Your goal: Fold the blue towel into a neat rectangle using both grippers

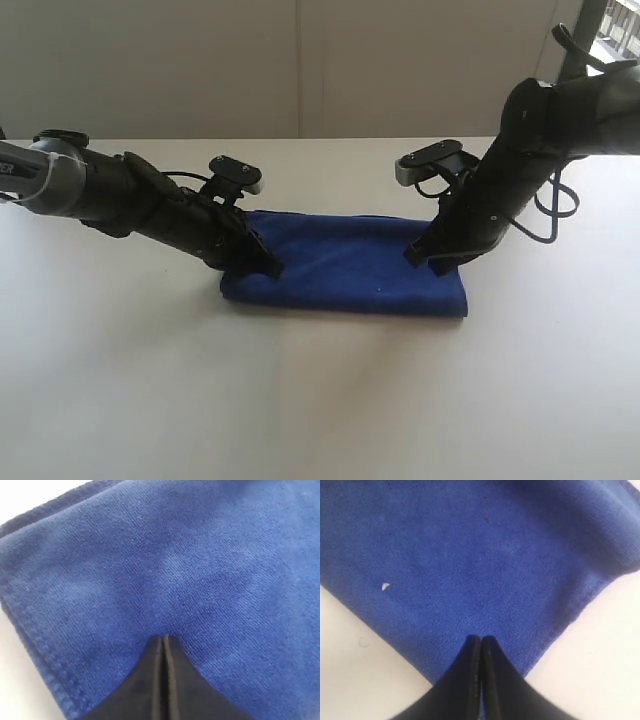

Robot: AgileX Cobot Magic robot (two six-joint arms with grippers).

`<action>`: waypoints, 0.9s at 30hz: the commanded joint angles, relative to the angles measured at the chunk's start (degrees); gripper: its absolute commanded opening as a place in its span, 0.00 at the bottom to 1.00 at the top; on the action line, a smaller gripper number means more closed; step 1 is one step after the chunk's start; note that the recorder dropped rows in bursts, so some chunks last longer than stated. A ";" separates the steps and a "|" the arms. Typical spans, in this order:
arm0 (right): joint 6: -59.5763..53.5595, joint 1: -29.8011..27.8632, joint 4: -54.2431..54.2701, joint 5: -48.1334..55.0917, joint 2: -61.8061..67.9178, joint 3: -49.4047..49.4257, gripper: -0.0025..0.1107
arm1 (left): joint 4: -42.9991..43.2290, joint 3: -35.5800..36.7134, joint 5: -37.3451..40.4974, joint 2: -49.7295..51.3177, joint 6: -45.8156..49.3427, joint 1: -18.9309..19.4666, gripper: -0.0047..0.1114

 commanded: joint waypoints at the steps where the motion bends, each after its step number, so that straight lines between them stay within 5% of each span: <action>1: 0.99 -0.16 -0.95 -0.90 -0.18 -0.36 0.02 | 7.39 0.82 1.44 -0.11 -6.41 0.12 0.04; 13: 1.65 -0.16 -0.74 -6.95 -0.18 -0.36 0.02 | 27.39 1.47 5.49 -2.13 -22.71 0.12 0.04; 17: 1.65 -0.16 1.58 -18.28 0.45 -0.50 0.02 | 27.69 1.47 4.07 -2.13 -22.90 0.12 0.04; 27: 1.18 -0.16 2.75 -25.08 6.22 -2.54 0.02 | 27.68 1.47 3.60 -2.13 -22.90 0.12 0.04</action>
